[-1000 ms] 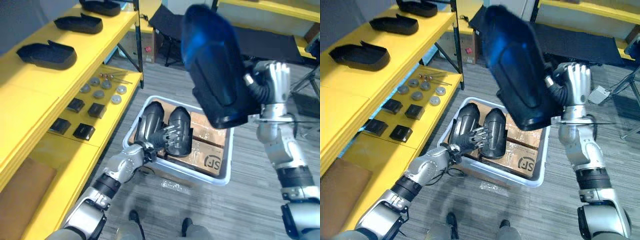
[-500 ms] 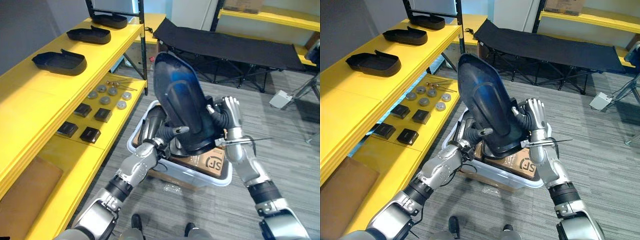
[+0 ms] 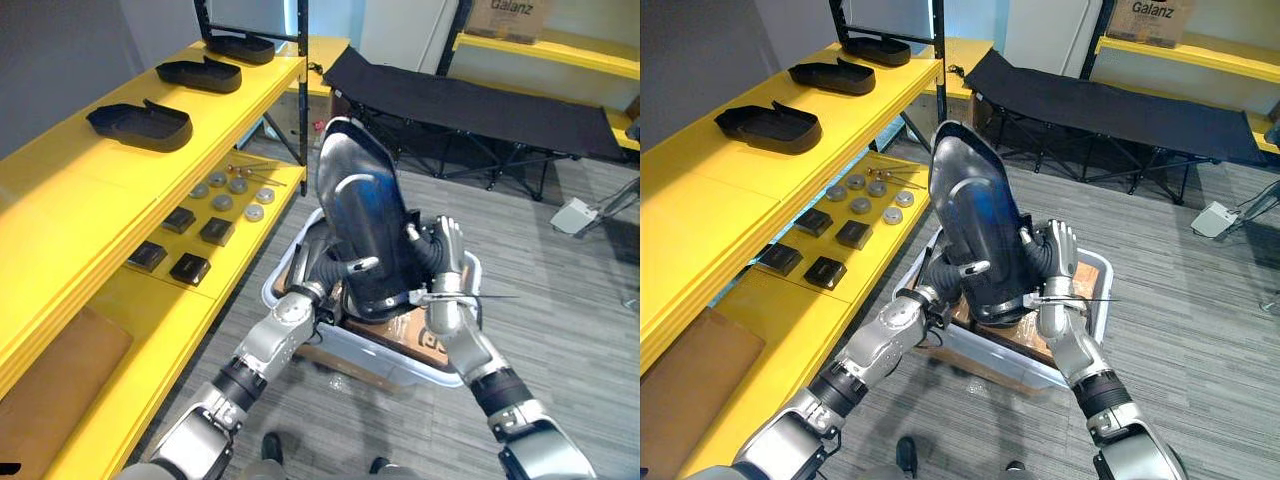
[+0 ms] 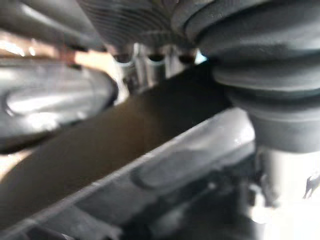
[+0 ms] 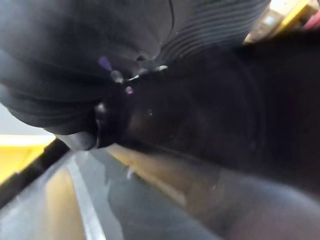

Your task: Walk over and take plastic housings, then place them on the shelf

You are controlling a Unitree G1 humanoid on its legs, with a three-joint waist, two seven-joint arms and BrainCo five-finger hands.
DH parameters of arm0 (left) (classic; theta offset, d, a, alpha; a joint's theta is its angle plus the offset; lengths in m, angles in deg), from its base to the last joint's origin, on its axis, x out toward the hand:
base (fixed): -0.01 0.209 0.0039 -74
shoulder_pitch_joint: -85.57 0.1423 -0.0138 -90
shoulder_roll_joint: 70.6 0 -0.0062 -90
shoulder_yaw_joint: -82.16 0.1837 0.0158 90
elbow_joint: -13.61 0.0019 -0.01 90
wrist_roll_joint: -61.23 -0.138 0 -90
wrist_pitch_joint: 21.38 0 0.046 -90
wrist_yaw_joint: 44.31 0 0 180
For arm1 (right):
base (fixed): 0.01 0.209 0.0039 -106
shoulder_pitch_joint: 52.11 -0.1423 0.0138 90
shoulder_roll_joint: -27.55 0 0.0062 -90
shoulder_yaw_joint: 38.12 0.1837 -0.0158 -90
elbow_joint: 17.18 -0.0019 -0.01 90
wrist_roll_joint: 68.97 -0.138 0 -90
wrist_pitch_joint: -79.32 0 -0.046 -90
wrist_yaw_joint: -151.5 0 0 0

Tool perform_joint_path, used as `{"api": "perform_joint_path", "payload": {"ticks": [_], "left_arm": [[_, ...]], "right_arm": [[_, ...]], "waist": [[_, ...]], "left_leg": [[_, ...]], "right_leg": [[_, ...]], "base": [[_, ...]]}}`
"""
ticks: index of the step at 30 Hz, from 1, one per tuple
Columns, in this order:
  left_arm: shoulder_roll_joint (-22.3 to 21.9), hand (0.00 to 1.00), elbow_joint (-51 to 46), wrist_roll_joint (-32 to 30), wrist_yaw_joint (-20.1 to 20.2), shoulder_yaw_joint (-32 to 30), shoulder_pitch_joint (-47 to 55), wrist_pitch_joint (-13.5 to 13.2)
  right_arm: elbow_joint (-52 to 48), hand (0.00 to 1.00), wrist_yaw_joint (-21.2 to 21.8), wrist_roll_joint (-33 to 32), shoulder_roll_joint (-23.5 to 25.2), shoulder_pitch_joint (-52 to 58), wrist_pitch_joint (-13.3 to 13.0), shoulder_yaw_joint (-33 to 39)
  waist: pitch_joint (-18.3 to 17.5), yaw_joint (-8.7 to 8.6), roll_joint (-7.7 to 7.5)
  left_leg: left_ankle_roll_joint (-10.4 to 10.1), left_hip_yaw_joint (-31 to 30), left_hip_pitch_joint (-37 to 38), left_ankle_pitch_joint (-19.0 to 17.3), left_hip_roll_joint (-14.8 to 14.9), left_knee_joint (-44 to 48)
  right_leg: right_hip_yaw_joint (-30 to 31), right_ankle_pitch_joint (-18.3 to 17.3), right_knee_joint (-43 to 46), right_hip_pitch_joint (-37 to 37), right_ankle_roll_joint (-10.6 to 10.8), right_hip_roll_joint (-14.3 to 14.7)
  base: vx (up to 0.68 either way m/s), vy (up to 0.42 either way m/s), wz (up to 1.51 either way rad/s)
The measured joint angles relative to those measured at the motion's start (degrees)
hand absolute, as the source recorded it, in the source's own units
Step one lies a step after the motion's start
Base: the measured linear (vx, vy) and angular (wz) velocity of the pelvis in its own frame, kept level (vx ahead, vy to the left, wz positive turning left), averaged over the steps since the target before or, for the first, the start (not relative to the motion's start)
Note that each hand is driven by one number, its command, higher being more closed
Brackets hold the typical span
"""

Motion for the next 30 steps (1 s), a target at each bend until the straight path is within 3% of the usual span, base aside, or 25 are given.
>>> {"api": "perform_joint_path", "payload": {"ticks": [5, 12, 23, 24, 30], "left_arm": [[0.03, 1.0, 0.0, 0.96, -3.74, 0.9, 0.51, -1.2], [-0.7, 1.0, -0.03, 12.73, -8.83, 1.92, 2.08, -8.09], [-3.45, 1.0, -0.04, 17.48, -7.7, -0.19, 5.97, -12.27], [-3.61, 1.0, -0.04, 17.45, -7.38, -0.21, 6.53, -12.49], [-4.7, 1.0, -1.57, 15.03, -6.63, -1.0, 9.27, -12.7]], "right_arm": [[-0.46, 1.0, -1.85, -1.37, 0.52, 0.0, 0.0, -1.19], [-4.23, 1.0, -4.05, -2.93, 1.64, 1.41, -0.61, -2.13], [-6.77, 1.0, -5.75, -2.44, 4.03, 6.96, -2.56, -1.71], [-7.09, 0.0, -5.73, -2.47, 4.15, 7.74, -2.72, -1.68], [-9.7, 0.0, -5.61, -3.02, 5.78, 12.16, -5.1, -0.15]], "waist": [[-0.01, 0.28, 0.01], [-0.02, -0.28, 0.04], [-0.02, -0.55, 0.04], [-0.02, -0.55, 0.04], [-0.02, -0.55, 0.04]], "left_leg": [[-0.02, -0.23, 0.15, -0.02, 0.23, 0.0], [-0.06, 0.37, 0.72, -0.05, 0.35, 0.0], [-0.17, 0.71, 0.88, -0.13, 0.6, -0.04], [-0.19, 0.72, 0.89, -0.14, 0.62, -0.05], [-0.33, 0.96, 1.03, -0.24, 0.79, -0.09]], "right_leg": [[0.04, 0.12, -0.14, 0.18, -0.11, 0.27], [0.53, 0.13, -0.24, 0.17, -0.13, 0.3], [0.86, 0.12, -0.3, 0.13, -0.13, 0.44], [0.89, 0.12, -0.32, 0.13, -0.14, 0.43], [1.19, 0.11, -0.32, 0.08, -0.15, 0.41]], "base": [[0.0, 0.001, 0.01], [-0.01, 0.01, -0.04], [0.0, 0.0, 0.0], [0.0, 0.0, 0.0], [0.0, 0.001, -0.02]]}}
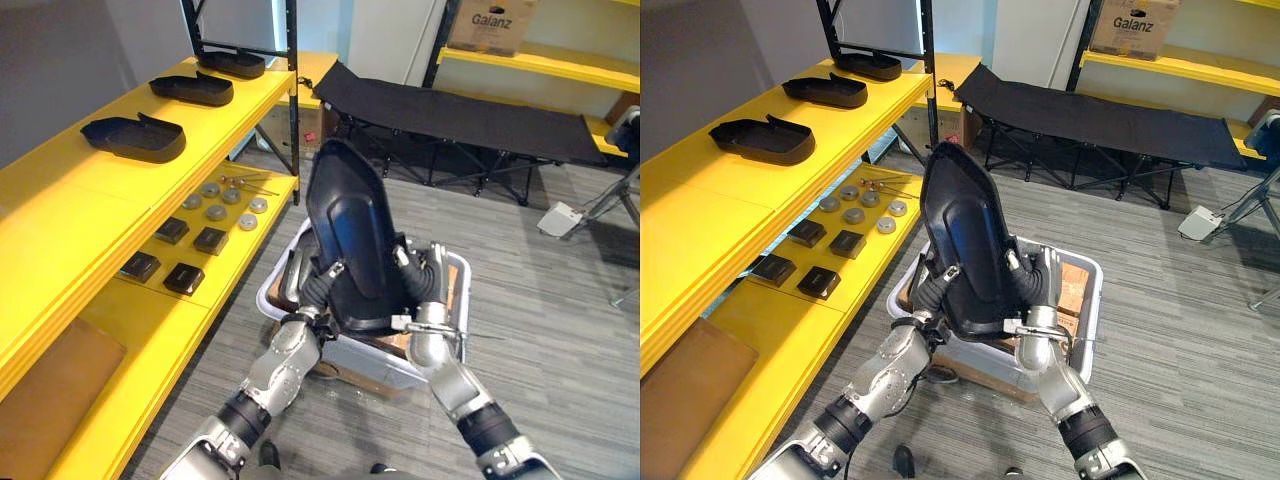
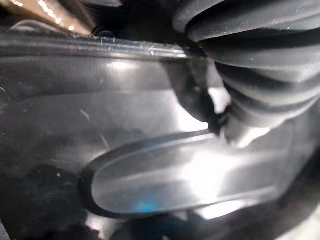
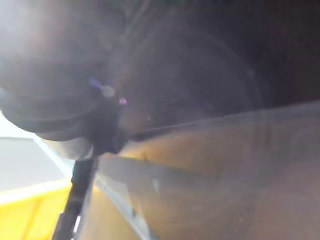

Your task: Walk over and take plastic housings, then place them on the shelf

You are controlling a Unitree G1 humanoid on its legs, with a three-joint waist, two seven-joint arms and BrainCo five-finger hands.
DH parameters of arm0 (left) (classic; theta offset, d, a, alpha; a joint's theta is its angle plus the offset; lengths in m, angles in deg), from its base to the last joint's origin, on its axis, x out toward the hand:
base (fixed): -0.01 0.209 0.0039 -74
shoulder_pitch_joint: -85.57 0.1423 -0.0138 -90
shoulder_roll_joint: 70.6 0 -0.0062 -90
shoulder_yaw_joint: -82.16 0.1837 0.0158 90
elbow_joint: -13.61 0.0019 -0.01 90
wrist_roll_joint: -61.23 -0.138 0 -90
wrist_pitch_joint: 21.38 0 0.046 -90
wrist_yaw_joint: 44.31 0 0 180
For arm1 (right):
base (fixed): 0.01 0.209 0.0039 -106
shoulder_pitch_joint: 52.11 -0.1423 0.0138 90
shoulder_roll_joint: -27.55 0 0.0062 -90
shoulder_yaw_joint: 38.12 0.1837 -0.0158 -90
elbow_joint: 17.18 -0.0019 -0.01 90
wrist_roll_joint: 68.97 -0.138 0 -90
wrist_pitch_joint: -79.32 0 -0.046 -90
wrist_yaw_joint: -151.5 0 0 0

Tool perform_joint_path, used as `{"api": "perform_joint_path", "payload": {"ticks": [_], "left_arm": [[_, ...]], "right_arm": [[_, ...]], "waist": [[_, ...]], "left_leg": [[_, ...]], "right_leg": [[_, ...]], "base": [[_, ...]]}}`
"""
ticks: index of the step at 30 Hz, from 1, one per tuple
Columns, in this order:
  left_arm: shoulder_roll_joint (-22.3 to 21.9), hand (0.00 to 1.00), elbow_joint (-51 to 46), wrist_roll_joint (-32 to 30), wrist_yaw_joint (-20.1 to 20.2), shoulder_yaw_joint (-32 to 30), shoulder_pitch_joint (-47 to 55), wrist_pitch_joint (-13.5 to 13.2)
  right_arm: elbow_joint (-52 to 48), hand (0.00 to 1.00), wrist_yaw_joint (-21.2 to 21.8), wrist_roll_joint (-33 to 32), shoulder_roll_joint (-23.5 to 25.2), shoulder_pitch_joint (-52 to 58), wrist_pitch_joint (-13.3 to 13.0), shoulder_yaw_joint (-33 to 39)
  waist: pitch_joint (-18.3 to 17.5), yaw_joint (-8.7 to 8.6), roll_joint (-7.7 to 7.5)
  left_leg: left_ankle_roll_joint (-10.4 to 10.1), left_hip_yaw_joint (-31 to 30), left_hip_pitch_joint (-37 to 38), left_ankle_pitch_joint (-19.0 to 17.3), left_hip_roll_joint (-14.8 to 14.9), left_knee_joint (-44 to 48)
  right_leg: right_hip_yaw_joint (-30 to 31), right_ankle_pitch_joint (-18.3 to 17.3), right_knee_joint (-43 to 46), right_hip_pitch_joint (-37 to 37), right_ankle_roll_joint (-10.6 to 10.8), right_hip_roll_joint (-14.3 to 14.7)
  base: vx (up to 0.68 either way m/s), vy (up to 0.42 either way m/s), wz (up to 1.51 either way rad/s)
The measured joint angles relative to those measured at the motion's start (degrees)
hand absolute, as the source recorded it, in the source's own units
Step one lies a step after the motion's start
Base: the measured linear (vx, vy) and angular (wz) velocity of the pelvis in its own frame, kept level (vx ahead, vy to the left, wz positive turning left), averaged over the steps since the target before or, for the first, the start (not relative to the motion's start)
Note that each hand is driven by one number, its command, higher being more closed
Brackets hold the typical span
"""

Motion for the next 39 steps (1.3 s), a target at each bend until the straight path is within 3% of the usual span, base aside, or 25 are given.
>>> {"api": "perform_joint_path", "payload": {"ticks": [6, 8, 11, 15, 17, 20, 23, 24, 26, 31, 36, 39], "left_arm": [[-1.75, 1.0, -5.61, -11.73, -2.88, -3.73, 3.6, -0.32], [-2.91, 1.0, -8.65, -18.95, -6.47, -8.43, 4.19, -0.52], [-3.79, 1.0, -13.65, -28.13, -12.18, -15.79, 4.37, -1.85], [-3.69, 1.0, -17.65, -38.66, -17.18, -20.95, 6.29, -3.41], [-3.22, 1.0, -18.52, -46.44, -19.52, -21.68, 8.79, -3.35], [-2.02, 1.0, -18.54, -52.02, -20.46, -22.08, 12.05, -3.28], [-2.08, 1.0, -18.62, -53.25, -20.99, -22.69, 14.06, -3.31], [-2.17, 1.0, -19.4, -53.12, -20.93, -23.6, 15.39, -3.77], [-2.18, 1.0, -20.87, -52.82, -20.29, -24.0, 17.38, -4.8], [-2.38, 1.0, -25.59, -44.41, -13.13, -23.94, 23.91, -10.92], [-2.38, 1.0, -30.36, -42.43, -11.1, -28.11, 30.86, -11.96], [-3.76, 1.0, -34.8, -42.36, -11.12, -36.67, 36.32, -11.94]], "right_arm": [[-2.72, 0.0, 0.46, -2.83, 1.78, 2.21, -3.35, 0.48], [-5.99, 0.0, 5.86, -6.79, 1.49, 4.76, -5.19, 0.34], [-6.53, 0.0, 11.36, -10.54, 1.46, 8.54, -5.59, 0.18], [-7.97, 0.0, 15.06, -15.25, 1.41, 10.89, -6.24, 4.4], [-10.99, 0.0, 16.55, -20.45, 1.42, 12.25, -9.05, 8.18], [-13.35, 0.0, 18.57, -25.43, 1.57, 14.33, -12.29, 14.27], [-13.31, 0.0, 19.96, -29.9, 2.22, 17.41, -13.35, 18.99], [-13.09, 0.0, 20.54, -31.48, 3.47, 19.71, -13.36, 21.37], [-12.94, 0.0, 21.52, -31.49, 4.87, 22.78, -13.36, 23.07], [-9.23, 0.0, 25.93, -33.72, 6.53, 25.89, -13.09, 23.21], [-7.05, 0.0, 29.35, -37.24, 7.12, 23.6, -13.07, 22.71], [-3.1, 0.0, 32.19, -37.9, 6.63, 18.23, -12.56, 18.97]], "waist": [[0.0, 0.04, 0.0], [0.0, 0.0, 0.0], [0.0, 0.01, 0.0], [0.0, 0.01, 0.01], [-0.01, -0.03, 0.01], [-0.04, -0.17, 0.06], [-0.27, -0.5, 0.41], [-0.47, -1.45, 0.73], [-0.9, -1.88, 1.34], [-1.72, -2.44, 2.71], [-1.98, -1.01, 3.2], [-1.96, 2.78, 3.17]], "left_leg": [[-0.36, 1.12, 0.67, -0.3, 0.14, -0.05], [-0.36, 1.15, 0.7, -0.29, -0.12, -0.05], [-0.35, 1.16, 0.7, -0.28, -0.16, -0.06], [-0.35, 1.21, 0.72, -0.28, -0.4, -0.06], [-0.34, 1.33, 0.77, -0.29, -0.49, -0.06], [-0.26, 1.9, 0.78, -0.35, -0.44, -0.08], [-0.05, 2.79, 0.74, -0.56, -0.46, -0.38], [-0.06, 2.86, 0.74, -0.64, -0.54, -0.39], [-0.19, 3.32, 0.65, -0.88, -0.48, -0.39], [-0.37, 4.43, 0.48, -1.22, -0.26, -0.38], [-0.32, 0.94, -0.99, -1.15, -0.84, -0.1], [0.25, -5.04, -1.88, -0.66, -2.32, -0.1]], "right_leg": [[0.41, -0.07, 0.07, -0.04, -0.1, 0.38], [0.42, -0.08, 0.1, -0.05, -0.11, 0.39], [0.43, -0.08, 0.11, -0.06, -0.11, 0.38], [0.5, -0.06, 0.11, -0.05, -0.08, 0.14], [0.7, -0.02, 0.1, -0.07, -0.03, 0.07], [1.25, -0.02, 0.08, -0.44, -0.03, 0.1], [2.26, -0.04, 0.07, -1.1, -0.07, 0.03], [2.31, -0.11, 0.01, -1.17, -0.18, -0.08], [2.75, -0.25, -0.01, -1.75, -0.36, -0.08], [3.76, -0.32, -0.07, -2.67, -0.4, 0.04], [-0.02, 0.28, -0.9, -1.14, 0.36, -0.21], [-6.12, 0.43, -1.3, 2.02, 0.67, -0.87]], "base": [[0.0, 0.002, -0.09], [0.0, 0.0, 0.0], [0.0, 0.0, 0.0], [0.0, 0.0, 0.0], [0.0, 0.0, 0.0], [-0.01, 0.017, -0.1], [-0.01, 0.022, -0.15], [0.0, 0.022, -0.03], [0.01, 0.022, -0.15], [0.02, 0.009, -0.11], [0.04, 0.0, 0.36], [0.05, 0.013, 0.88]]}}
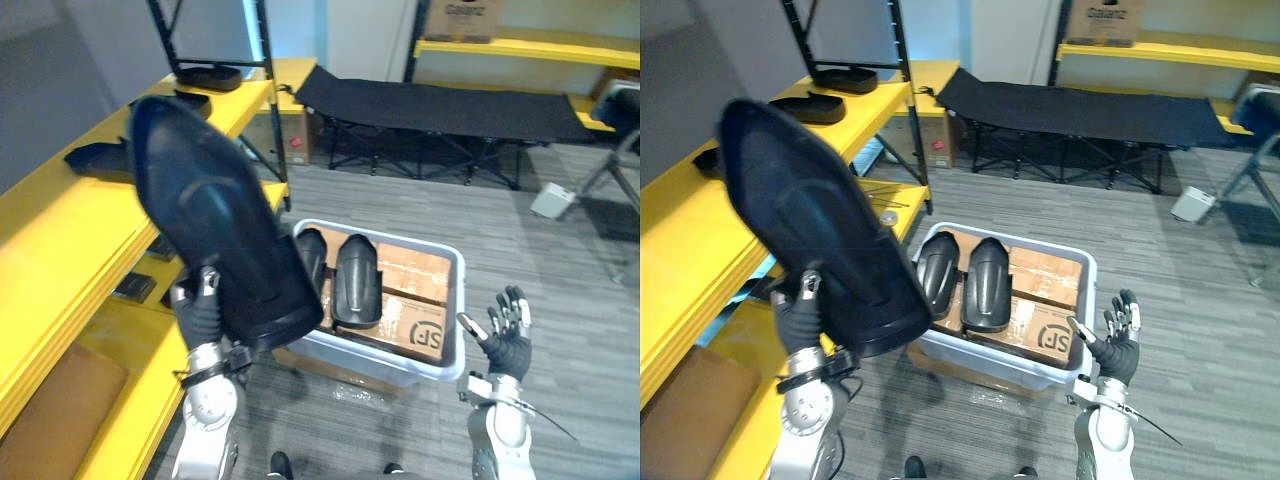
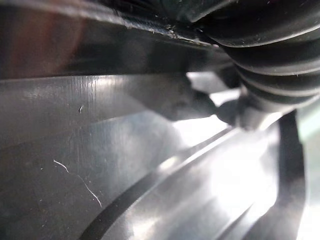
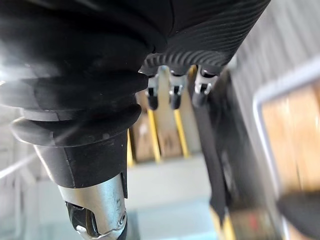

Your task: Walk over and take plastic housings, then place them on the shelf

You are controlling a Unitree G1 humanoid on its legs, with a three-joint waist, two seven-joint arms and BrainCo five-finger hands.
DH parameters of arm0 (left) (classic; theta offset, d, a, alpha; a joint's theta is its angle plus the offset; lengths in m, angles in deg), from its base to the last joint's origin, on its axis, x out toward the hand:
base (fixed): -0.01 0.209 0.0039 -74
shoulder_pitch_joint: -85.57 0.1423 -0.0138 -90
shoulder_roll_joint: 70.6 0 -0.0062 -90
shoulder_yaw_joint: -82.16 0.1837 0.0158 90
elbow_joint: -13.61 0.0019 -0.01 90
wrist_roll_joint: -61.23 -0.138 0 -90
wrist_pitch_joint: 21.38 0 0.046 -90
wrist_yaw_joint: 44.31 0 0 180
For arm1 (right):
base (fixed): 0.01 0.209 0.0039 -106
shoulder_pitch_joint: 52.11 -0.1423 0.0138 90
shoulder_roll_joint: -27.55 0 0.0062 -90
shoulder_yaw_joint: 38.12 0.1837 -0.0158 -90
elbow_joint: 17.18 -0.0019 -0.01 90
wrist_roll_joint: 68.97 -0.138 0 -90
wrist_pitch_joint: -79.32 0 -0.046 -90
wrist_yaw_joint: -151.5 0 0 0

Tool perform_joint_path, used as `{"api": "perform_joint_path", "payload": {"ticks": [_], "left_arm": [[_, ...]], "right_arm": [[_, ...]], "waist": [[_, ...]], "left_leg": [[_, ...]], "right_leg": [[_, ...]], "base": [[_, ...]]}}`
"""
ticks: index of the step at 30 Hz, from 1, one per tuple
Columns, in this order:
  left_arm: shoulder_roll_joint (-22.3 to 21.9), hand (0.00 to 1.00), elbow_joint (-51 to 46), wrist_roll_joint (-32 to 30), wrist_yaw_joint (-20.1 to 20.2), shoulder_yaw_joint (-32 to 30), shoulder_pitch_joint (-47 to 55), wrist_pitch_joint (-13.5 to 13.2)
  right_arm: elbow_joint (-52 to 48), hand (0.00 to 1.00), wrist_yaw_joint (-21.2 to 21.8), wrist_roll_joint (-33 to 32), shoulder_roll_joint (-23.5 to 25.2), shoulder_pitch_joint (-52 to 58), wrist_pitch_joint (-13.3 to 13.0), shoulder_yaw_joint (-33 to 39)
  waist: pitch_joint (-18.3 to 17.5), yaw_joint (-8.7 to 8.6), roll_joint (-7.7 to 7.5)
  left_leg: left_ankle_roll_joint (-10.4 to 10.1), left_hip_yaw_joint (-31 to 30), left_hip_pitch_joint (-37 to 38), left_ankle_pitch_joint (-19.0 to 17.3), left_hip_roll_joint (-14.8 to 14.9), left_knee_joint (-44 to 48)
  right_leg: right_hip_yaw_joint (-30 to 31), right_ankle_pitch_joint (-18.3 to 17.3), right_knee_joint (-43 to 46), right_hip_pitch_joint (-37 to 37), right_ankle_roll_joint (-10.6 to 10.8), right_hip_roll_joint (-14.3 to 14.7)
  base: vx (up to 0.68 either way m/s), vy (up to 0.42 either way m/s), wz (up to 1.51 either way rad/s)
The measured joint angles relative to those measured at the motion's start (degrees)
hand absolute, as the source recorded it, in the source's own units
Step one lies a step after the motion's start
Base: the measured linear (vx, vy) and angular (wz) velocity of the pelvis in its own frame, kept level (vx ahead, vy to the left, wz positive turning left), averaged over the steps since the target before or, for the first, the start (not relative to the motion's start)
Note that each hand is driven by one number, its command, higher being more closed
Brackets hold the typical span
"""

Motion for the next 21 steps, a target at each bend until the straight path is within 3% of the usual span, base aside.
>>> {"api": "perform_joint_path", "payload": {"ticks": [2, 5, 8, 10, 11, 13, 15, 16, 17, 18, 19, 21], "left_arm": [[-0.7, 1.0, -1.72, 0.15, 0.54, -3.34, 1.49, -0.02], [-0.64, 1.0, -2.59, 2.79, 5.32, -8.67, 3.48, -0.57], [-0.4, 1.0, -2.67, 5.16, 10.32, -12.58, 5.17, -1.34], [-0.4, 1.0, -2.75, 6.72, 13.23, -13.85, 6.54, -2.43], [-0.47, 1.0, -2.75, 6.77, 13.75, -13.8, 6.74, -2.56], [-0.58, 1.0, -2.72, 6.77, 16.09, -12.27, 6.07, -2.61], [-0.62, 1.0, -2.77, 6.74, 19.85, -7.53, 5.2, -2.69], [-0.63, 1.0, -2.77, 6.69, 20.35, -6.59, 5.25, -2.69], [-0.66, 1.0, -2.69, 6.73, 20.42, -5.28, 5.48, -2.69], [-0.73, 1.0, -2.22, 6.7, 20.18, -4.66, 5.68, -2.68], [-0.69, 1.0, -2.23, 6.72, 19.96, -4.81, 6.04, -2.69], [-0.67, 1.0, -1.89, 6.75, 19.12, -5.19, 7.38, -2.69]], "right_arm": [[1.56, 0.0, 0.39, 3.41, -1.21, -2.95, 0.74, -2.36], [2.54, 0.0, 0.2, 8.97, -5.27, -9.83, 3.34, -5.83], [1.43, 0.0, -0.85, 7.19, -8.16, -13.1, 5.07, -4.41], [0.95, 0.0, -1.16, 4.2, -8.31, -14.47, 6.3, -2.43], [0.58, 0.0, -1.15, 4.07, -8.3, -14.44, 6.45, -1.84], [-3.0, 0.0, -1.4, 4.2, -7.74, -11.97, 7.43, 1.11], [-9.12, 0.0, -2.43, 4.23, -6.62, -4.12, 8.5, 3.55], [-10.36, 0.0, -2.34, 4.24, -6.31, -2.22, 8.54, 3.39], [-11.93, 0.0, -2.08, 4.26, -5.42, 0.24, 8.54, 2.59], [-11.7, 0.0, -1.6, 4.34, -4.6, 1.08, 8.43, 1.61], [-11.64, 0.0, -1.29, 4.35, -4.19, 1.01, 8.43, 1.18], [-11.65, 0.0, -0.82, 4.35, -2.87, 1.02, 7.6, -0.17]], "waist": [[0.01, 2.04, -0.01], [0.54, 5.65, 0.04], [0.64, 6.77, -0.55], [1.2, 7.22, -2.13], [1.13, 7.34, -2.41], [2.0, 6.55, -2.06], [3.86, 4.63, 0.77], [4.18, 4.24, 1.23], [4.9, 3.77, 1.43], [5.75, 3.63, 1.7], [6.06, 3.95, 2.69], [6.55, 3.96, 2.64]], "left_leg": [[0.31, -3.46, -0.86, 0.5, -0.73, -0.01], [0.22, -11.02, -1.94, 1.0, -1.6, -0.27], [0.37, -19.25, -3.45, 2.2, -3.27, -0.26], [0.38, -21.17, -4.6, 3.4, -4.17, -0.24], [0.48, -20.76, -5.38, 3.73, -4.25, -0.26], [0.62, -13.0, -8.08, 3.88, -3.08, -0.04], [2.41, -1.03, -10.79, 2.54, -0.7, 1.77], [2.79, 1.07, -11.52, 1.91, -0.48, 2.68], [1.51, 3.73, -12.84, 0.36, -0.33, 4.19], [1.57, 5.57, -14.48, -0.13, 0.69, 7.23], [1.67, 6.42, -14.54, 0.34, 1.29, 8.49], [1.58, 7.06, -14.34, 1.43, 1.88, 10.57]], "right_leg": [[-3.28, -0.03, 0.05, 1.27, 0.04, -0.13], [-6.34, -0.83, 2.16, 3.6, -0.39, -0.1], [-3.57, -4.74, 7.06, 4.39, -2.24, -0.19], [-4.6, -7.45, 8.4, 5.22, -2.01, -0.39], [-5.3, -7.94, 8.19, 5.3, -1.49, -0.35], [-10.51, -8.61, 6.04, 6.97, -0.28, 0.2], [-17.07, -8.83, 5.6, 8.53, 0.09, 0.69], [-18.02, -9.34, 5.57, 8.72, 0.38, 0.54], [-18.6, -11.58, 5.44, 8.78, 0.53, -0.23], [-18.27, -12.58, 6.5, 7.8, 0.76, -1.27], [-17.47, -13.21, 7.47, 7.67, 0.92, -1.19], [-15.15, -14.45, 10.03, 7.19, 1.34, -1.6]], "base": [[0.03, 0.031, 1.1], [-0.01, 0.063, 1.3], [0.0, 0.058, 1.51], [0.0, -0.065, 1.13], [-0.05, -0.102, 0.89], [-0.08, -0.059, 1.17], [-0.13, 0.031, 1.4], [-0.08, 0.052, 1.02], [-0.07, 0.05, 0.54], [-0.07, 0.06, 0.19], [-0.06, 0.046, -0.27], [-0.01, 0.028, -0.4]]}}
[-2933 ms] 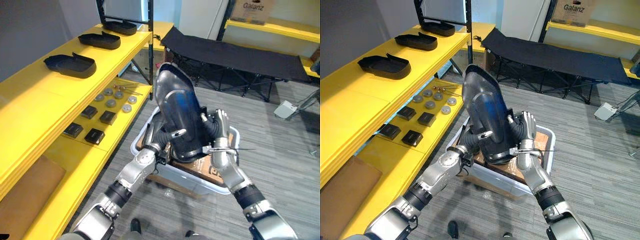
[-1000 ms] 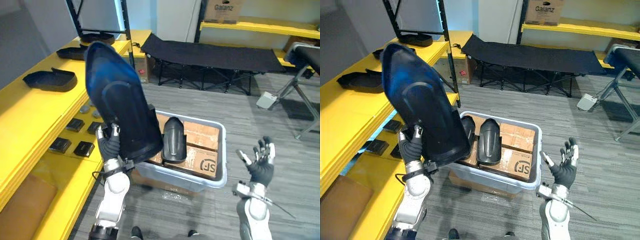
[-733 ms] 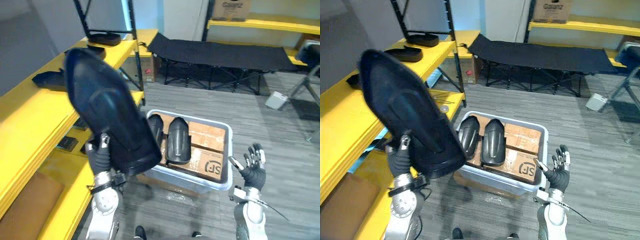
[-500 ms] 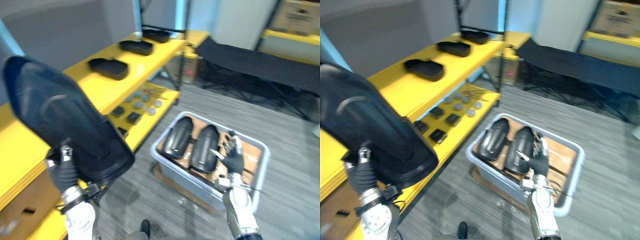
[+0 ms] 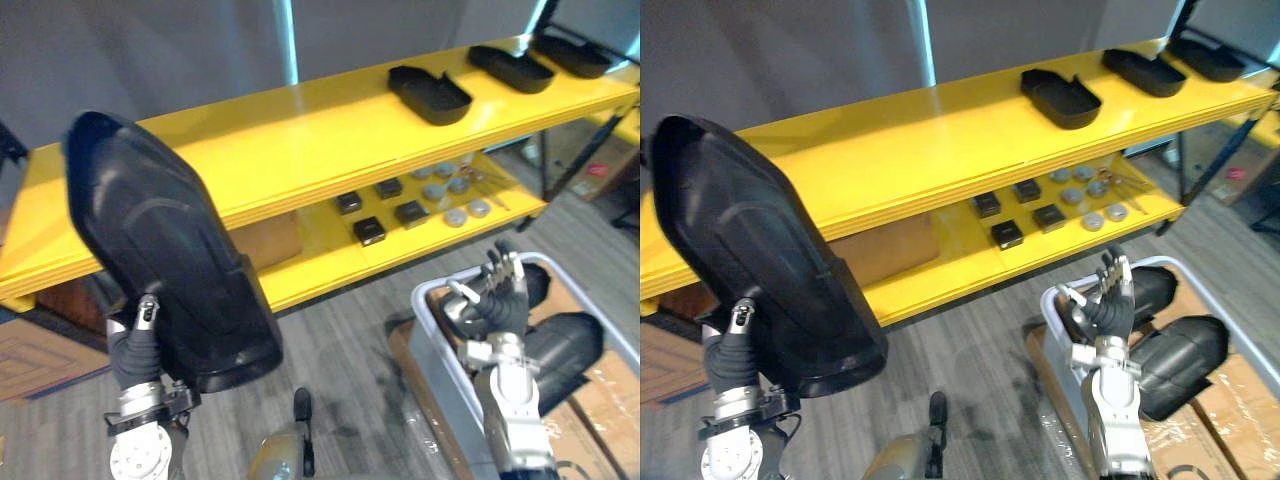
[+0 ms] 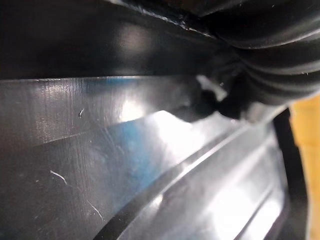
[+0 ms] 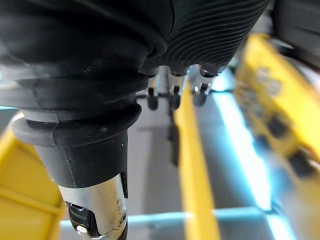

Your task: Walk over and take plastic housings, then place them on the shelf

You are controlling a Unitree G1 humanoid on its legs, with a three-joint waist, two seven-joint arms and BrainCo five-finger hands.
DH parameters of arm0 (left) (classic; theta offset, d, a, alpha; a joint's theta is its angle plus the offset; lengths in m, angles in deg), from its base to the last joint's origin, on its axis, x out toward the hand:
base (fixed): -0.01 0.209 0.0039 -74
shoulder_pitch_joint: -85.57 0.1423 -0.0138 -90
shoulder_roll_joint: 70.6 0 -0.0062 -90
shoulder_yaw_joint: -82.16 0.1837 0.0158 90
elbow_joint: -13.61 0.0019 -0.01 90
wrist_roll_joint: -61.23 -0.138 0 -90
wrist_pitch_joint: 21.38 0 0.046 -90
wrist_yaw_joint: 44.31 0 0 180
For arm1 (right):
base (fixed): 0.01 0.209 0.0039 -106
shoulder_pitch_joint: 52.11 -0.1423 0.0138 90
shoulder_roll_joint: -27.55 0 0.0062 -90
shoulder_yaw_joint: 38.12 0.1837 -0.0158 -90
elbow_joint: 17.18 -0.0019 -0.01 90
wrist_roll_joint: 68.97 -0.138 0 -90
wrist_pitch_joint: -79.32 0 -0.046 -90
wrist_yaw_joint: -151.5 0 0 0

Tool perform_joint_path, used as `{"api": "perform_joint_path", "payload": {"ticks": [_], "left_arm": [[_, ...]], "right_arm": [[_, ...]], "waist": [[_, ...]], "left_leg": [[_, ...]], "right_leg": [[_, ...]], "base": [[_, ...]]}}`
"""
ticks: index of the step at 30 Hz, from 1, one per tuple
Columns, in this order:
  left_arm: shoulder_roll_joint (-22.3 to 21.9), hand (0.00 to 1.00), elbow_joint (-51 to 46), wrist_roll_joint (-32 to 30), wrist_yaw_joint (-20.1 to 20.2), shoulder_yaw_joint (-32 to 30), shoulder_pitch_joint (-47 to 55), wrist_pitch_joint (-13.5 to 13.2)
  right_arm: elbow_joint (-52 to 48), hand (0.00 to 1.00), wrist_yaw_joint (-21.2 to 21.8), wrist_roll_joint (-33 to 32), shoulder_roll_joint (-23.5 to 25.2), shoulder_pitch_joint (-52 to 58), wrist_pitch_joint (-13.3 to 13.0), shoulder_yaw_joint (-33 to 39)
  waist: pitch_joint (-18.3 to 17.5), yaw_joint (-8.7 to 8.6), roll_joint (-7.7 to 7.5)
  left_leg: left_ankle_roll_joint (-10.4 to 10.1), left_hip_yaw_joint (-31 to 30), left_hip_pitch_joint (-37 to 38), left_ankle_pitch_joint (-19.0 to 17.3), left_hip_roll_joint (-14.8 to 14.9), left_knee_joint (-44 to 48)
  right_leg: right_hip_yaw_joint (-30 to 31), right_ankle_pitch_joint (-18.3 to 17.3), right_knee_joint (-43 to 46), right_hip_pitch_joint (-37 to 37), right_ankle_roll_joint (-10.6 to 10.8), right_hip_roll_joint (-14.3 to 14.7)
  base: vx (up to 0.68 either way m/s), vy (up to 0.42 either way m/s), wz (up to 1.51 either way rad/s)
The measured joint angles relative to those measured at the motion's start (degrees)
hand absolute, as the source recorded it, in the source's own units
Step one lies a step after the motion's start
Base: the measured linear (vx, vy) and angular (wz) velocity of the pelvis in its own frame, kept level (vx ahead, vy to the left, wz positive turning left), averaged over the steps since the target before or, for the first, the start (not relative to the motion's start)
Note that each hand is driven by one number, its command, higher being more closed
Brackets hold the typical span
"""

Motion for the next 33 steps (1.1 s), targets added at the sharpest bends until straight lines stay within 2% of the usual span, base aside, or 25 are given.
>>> {"api": "perform_joint_path", "payload": {"ticks": [3, 4, 7, 9, 10, 11, 12, 13, 14, 15, 16, 17, 18, 20, 22, 24, 25, 26, 27, 28, 29, 30, 31, 32, 33], "left_arm": [[0.24, 1.0, 0.84, -0.12, -1.43, 0.41, 0.02, -0.16], [0.21, 1.0, 1.61, -0.2, -1.89, 0.45, -0.5, -0.16], [0.24, 1.0, 2.05, -0.76, -3.47, 0.42, -1.52, -0.51], [0.27, 1.0, 2.04, -1.41, -3.61, 0.28, -2.61, -0.6], [0.32, 1.0, 2.07, -1.68, -3.43, 0.15, -2.68, -0.66], [0.8, 1.0, 1.95, -2.76, -2.99, -0.05, -3.05, -1.05], [1.13, 1.0, 1.86, -3.02, -2.91, -0.02, -3.07, -1.27], [2.09, 1.0, 2.21, -3.77, -2.66, 0.03, -4.81, -1.59], [3.13, 1.0, 2.18, -5.0, -2.45, 0.02, -6.39, -1.61], [4.22, 1.0, 2.14, -6.54, -2.86, -0.04, -7.45, -1.6], [5.13, 1.0, 2.11, -7.67, -3.46, -0.13, -8.18, -1.49], [6.78, 1.0, 2.14, -9.22, -4.31, -0.04, -9.65, -0.66], [8.03, 1.0, 2.27, -9.64, -4.49, 0.17, -11.16, 0.15], [8.99, 1.0, 2.82, -9.63, -5.15, 1.51, -14.45, 1.66], [9.34, 1.0, 4.15, -9.46, -5.9, 2.41, -18.14, 3.05], [9.19, 1.0, 6.84, -9.07, -6.34, 3.37, -21.11, 4.58], [9.17, 1.0, 8.47, -8.88, -6.68, 4.3, -22.1, 5.41], [9.12, 1.0, 8.81, -8.75, -6.74, 5.0, -21.78, 6.38], [9.13, 1.0, 8.8, -8.88, -6.75, 5.08, -21.3, 6.51], [8.05, 1.0, 9.13, -9.0, -6.88, 5.07, -20.47, 6.78], [6.21, 1.0, 9.03, -8.97, -7.02, 5.15, -18.31, 7.34], [5.77, 1.0, 8.95, -8.92, -7.03, 5.1, -17.38, 7.38], [4.83, 1.0, 8.94, -8.86, -6.76, 5.05, -16.14, 7.78], [3.91, 1.0, 8.94, -8.76, -6.28, 5.02, -15.68, 8.42], [3.59, 1.0, 8.94, -8.62, -6.15, 5.04, -15.56, 8.51]], "right_arm": [[1.03, 0.0, 0.09, -0.14, 1.12, -1.96, -2.38, -0.95], [1.96, 0.0, -0.02, -0.14, 1.8, -2.8, -3.45, -0.9], [2.04, 0.0, -0.24, -0.02, 1.98, -3.93, -4.28, -1.64], [2.51, 0.0, -0.82, 0.04, 2.81, -4.31, -4.3, -1.63], [2.81, 0.0, -1.37, 0.22, 3.22, -4.23, -4.29, -1.68], [3.22, 0.0, -2.26, 0.5, 4.48, -3.71, -4.26, -1.41], [3.07, 0.0, -2.46, 0.5, 4.56, -3.09, -4.3, -1.41], [3.01, 0.0, -2.61, 0.33, 4.59, -2.2, -4.46, -1.26], [3.55, 0.0, -2.4, 0.11, 4.74, -1.53, -4.41, -1.1], [3.73, 0.0, -1.44, -0.19, 4.88, -1.27, -4.45, -0.71], [3.73, 0.0, -0.51, -0.2, 4.96, -1.24, -4.59, -0.52], [3.72, 0.0, 1.32, -0.21, 5.06, -1.22, -5.34, -0.21], [3.53, 0.0, 2.55, -0.2, 5.08, -1.07, -6.05, -0.01], [2.01, 0.0, 3.83, -0.17, 5.13, -0.52, -6.32, 2.01], [0.44, 0.0, 4.53, -0.19, 4.94, -0.33, -6.57, 4.61], [0.07, 0.0, 4.73, -0.18, 4.61, -0.16, -6.77, 7.01], [-0.07, 0.0, 4.4, -0.12, 4.53, -0.11, -6.81, 8.41], [-0.29, 0.0, 3.92, -0.14, 4.49, -0.12, -6.86, 9.39], [-0.44, 0.0, 3.74, -0.15, 4.46, -0.16, -6.89, 9.57], [-0.64, 0.0, 3.55, -0.14, 3.46, -0.56, -6.94, 9.79], [-0.96, 0.0, 3.54, -0.13, 1.53, -1.12, -6.94, 9.8], [-1.21, 0.0, 3.57, -0.14, 0.58, -1.62, -6.94, 9.85], [-1.25, 0.0, 3.75, -0.25, -1.29, -2.78, -6.84, 10.25], [-1.22, 0.0, 4.03, -1.04, -2.37, -3.65, -6.68, 11.01], [-1.22, 0.0, 4.08, -1.53, -2.76, -3.93, -6.63, 11.28]], "waist": [[1.41, -0.1, -1.41], [2.15, -0.21, -1.96], [3.05, 0.03, -1.93], [3.58, 0.23, -2.25], [3.63, 0.2, -2.88], [3.34, 0.65, -4.26], [3.0, 0.82, -3.69], [2.99, 0.15, -3.57], [2.6, -1.06, -4.63], [2.53, -1.62, -4.75], [2.51, -1.87, -4.7], [2.51, -2.53, -4.64], [2.39, -3.82, -4.79], [2.24, -4.24, -4.55], [2.14, -5.04, -4.28], [1.71, -6.74, -3.63], [1.7, -7.25, -3.55], [1.17, -7.31, -4.23], [0.61, -7.17, -5.04], [-0.3, -6.74, -4.75], [-1.91, -6.39, -2.21], [-2.45, -6.35, -1.47], [-3.1, -6.34, 0.0], [-3.22, -6.32, 0.52], [-3.16, -6.37, 0.72]], "left_leg": [[2.03, 1.23, -1.58, 0.08, 1.3, 5.28], [2.22, 1.43, -2.58, -1.39, 1.75, 8.44], [2.53, 1.91, -4.59, -6.66, 2.75, 15.84], [2.71, 2.17, -5.04, -10.9, 2.03, 20.22], [2.79, 2.42, -4.85, -11.81, 1.4, 20.71], [5.67, 3.75, -4.73, -16.27, 1.1, 29.21], [5.58, 3.83, -3.61, -19.77, 1.02, 30.38], [4.62, 1.77, -2.7, -23.39, -0.46, 29.83], [4.58, 1.05, -1.38, -23.36, -2.59, 26.98], [4.5, 0.24, 0.07, -23.21, -3.18, 24.54], [4.91, -0.34, 1.06, -22.79, -3.32, 23.02], [6.08, -1.87, 3.44, -21.29, -3.89, 19.77], [5.66, -3.87, 6.11, -19.89, -5.04, 16.21], [5.3, -5.84, 9.32, -19.02, -6.03, 12.98], [5.04, -8.4, 11.04, -19.03, -6.69, 12.58], [4.22, -12.9, 11.76, -19.5, -6.93, 13.29], [3.08, -15.51, 13.07, -20.16, -6.91, 13.45], [1.29, -16.91, 13.84, -21.21, -6.91, 14.25], [0.15, -16.89, 13.96, -21.9, -6.94, 14.95], [-1.99, -17.57, 13.81, -23.75, -5.75, 16.73], [-2.84, -18.43, 13.15, -24.07, -2.9, 16.66], [-2.89, -18.28, 13.1, -24.09, -2.02, 16.28], [-3.53, -17.92, 13.4, -23.72, -0.73, 15.2], [-5.03, -16.9, 14.21, -22.76, -0.33, 14.27], [-5.48, -16.16, 14.28, -22.32, -0.16, 14.79]], "right_leg": [[1.93, -1.66, 5.28, -2.0, 0.93, -1.88], [2.41, -2.11, 7.04, -2.44, 1.32, -2.51], [3.22, -3.28, 8.69, -1.99, 1.65, -3.45], [2.94, -5.97, 9.78, -0.35, 1.91, -5.17], [2.61, -6.64, 9.81, 0.22, 1.38, -5.94], [2.53, -7.28, 10.4, 1.67, -0.31, -7.47], [2.96, -7.18, 12.46, 1.97, -2.41, -7.53], [6.19, -4.96, 22.56, -1.18, -6.02, -10.15], [11.25, 1.67, 32.55, -7.02, -10.9, -12.61], [15.35, 5.24, 37.57, -10.37, -11.38, -12.27], [17.83, 4.54, 40.33, -12.54, -9.9, -11.17], [20.95, 1.59, 43.14, -15.88, -7.5, -8.21], [22.01, -0.82, 42.4, -17.93, -6.92, -5.69], [22.46, -3.29, 37.74, -21.36, -6.74, -2.64], [25.86, -3.59, 30.06, -24.39, -6.62, 0.21], [32.09, -3.02, 24.55, -26.55, -5.64, 2.9], [35.57, -1.92, 21.64, -26.8, -3.88, 3.82], [36.29, 1.11, 16.29, -25.96, -2.64, 3.74], [36.24, 5.37, 12.48, -25.35, -3.52, 3.37], [35.1, 9.06, 9.09, -23.82, -2.23, 3.78], [32.69, 10.32, 5.21, -21.69, -3.58, 6.11], [32.16, 10.48, 3.56, -20.82, -3.81, 6.84], [30.94, 10.75, 2.07, -19.8, -4.32, 7.83], [30.33, 10.58, 1.41, -18.67, -4.6, 7.95], [29.9, 10.49, 1.06, -17.99, -4.74, 7.92]], "base": [[0.02, 0.036, -0.25], [0.02, 0.038, -0.1], [0.04, 0.073, -0.1], [0.07, 0.15, 0.08], [0.15, 0.187, 0.12], [0.19, 0.155, 0.04], [0.35, 0.268, 0.36], [0.3, 0.222, 0.7], [0.35, 0.27, 0.89], [0.23, 0.147, 0.59], [0.3, 0.15, 0.44], [0.31, 0.115, 0.6], [0.32, 0.103, 0.65], [0.37, 0.038, 0.68], [0.39, -0.036, 0.88], [0.29, -0.097, 1.14], [0.33, -0.198, 1.21], [0.33, -0.232, 1.09], [0.31, -0.299, 0.88], [0.32, -0.299, 0.63], [0.32, -0.292, 0.55], [0.31, -0.244, 0.41], [0.26, -0.195, 0.36], [0.23, -0.167, 0.32], [0.18, -0.121, 0.24]]}}
